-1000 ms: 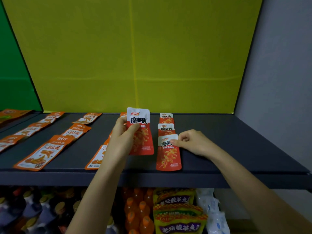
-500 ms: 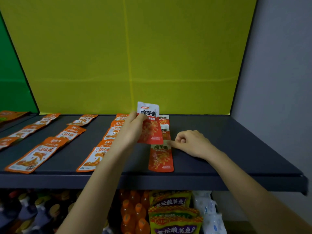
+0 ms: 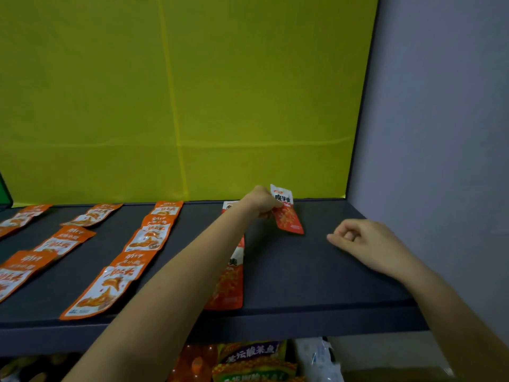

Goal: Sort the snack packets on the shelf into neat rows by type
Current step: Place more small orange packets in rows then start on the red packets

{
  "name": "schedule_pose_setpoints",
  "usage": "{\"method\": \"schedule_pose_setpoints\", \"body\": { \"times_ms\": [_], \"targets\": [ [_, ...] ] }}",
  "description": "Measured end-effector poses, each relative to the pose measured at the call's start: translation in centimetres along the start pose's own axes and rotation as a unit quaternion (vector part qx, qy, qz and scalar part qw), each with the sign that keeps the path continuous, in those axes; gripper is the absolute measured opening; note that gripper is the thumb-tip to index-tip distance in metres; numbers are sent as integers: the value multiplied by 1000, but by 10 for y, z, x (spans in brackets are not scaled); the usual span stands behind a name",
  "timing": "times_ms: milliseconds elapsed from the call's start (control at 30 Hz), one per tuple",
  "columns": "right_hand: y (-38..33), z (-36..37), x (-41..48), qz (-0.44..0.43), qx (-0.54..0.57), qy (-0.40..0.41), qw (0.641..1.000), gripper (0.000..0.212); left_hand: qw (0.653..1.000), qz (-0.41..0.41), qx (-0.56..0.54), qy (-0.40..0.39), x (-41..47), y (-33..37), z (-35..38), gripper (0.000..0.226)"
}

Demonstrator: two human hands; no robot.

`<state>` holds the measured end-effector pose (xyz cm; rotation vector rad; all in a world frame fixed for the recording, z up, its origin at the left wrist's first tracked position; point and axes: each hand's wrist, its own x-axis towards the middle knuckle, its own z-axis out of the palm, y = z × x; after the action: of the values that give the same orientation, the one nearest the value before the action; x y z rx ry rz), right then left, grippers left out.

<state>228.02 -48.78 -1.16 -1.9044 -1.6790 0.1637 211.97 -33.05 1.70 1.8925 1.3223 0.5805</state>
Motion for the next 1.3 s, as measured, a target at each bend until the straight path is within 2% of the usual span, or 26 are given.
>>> {"method": "schedule_pose_setpoints", "body": {
  "times_ms": [333, 733, 833, 900, 1000, 1133, 1200, 1300],
  "targets": [
    [25, -1, 0, 7, 9, 3, 1000, 20, 992, -50, 114, -4, 43, -4, 21, 37],
    [24, -5, -4, -7, 8, -12, 1000, 20, 983, -57, 161, 69, 45, -5, 30, 31],
    [22, -7, -8, -12, 11, -9, 1000, 20, 978, -46, 190, 77, 38, -3, 28, 22],
    [19, -7, -11, -17, 5, -9, 1000, 20, 970, -25, 220, 104, 31, -1, 21, 27],
    [6, -4, -11, -34, -7, -10, 999, 17, 948, 37, 270, 163, 3, 3, 0, 30],
    [-31, 5, -15, -85, -12, -9, 996, 14, 926, 142, 267, 228, -69, -15, -35, 22],
    [-54, 14, -18, -124, -9, -6, 992, 14, 912, 156, 265, 272, -115, -38, -51, 18],
    [-94, 33, -24, -190, 2, -13, 982, 14, 889, 132, 283, 336, -188, -83, -76, 15]
  ]
}}
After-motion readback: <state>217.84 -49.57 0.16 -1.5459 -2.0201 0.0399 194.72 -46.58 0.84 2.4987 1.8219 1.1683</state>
